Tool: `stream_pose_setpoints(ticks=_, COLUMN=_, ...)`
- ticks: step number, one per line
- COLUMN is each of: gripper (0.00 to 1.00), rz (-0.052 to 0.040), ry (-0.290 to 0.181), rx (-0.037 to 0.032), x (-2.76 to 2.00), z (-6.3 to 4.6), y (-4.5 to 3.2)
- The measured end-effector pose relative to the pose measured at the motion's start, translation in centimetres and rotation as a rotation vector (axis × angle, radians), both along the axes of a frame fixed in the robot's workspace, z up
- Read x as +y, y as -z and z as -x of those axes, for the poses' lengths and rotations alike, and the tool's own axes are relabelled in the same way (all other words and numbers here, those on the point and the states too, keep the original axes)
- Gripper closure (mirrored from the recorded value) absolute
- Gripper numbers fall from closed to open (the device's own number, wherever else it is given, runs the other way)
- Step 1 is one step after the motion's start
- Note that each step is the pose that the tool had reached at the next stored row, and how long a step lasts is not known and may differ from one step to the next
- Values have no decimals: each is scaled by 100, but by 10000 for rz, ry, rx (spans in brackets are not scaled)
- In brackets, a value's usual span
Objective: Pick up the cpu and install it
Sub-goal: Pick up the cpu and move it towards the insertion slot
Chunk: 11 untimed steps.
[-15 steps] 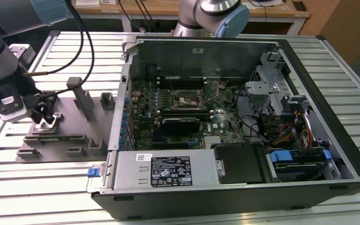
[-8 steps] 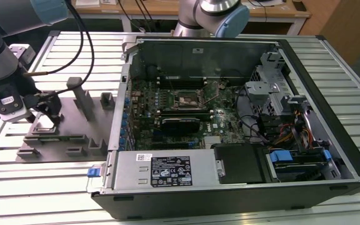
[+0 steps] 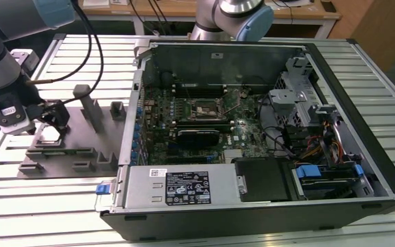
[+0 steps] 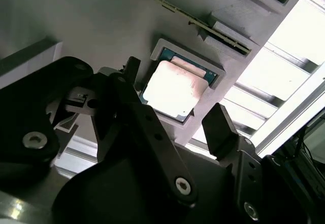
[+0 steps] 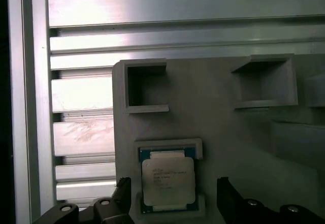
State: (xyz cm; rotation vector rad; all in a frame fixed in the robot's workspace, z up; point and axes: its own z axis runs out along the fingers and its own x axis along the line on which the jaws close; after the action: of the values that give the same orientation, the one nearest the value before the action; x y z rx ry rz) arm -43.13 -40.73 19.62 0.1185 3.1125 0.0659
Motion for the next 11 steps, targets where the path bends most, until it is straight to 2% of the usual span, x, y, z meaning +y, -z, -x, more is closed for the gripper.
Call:
stream_pose_setpoints(ticks=5, gripper=24, rz=1, ry=0, rx=2, x=0, z=-1, y=76)
stream_pose_setpoints(ticks=6, gripper=24, rz=-79, ry=-397, rx=11, x=21, z=-1, y=144)
stream_pose_setpoints(ticks=11, gripper=24, rz=-94, ry=-470, rx=11, x=24, z=-1, y=147)
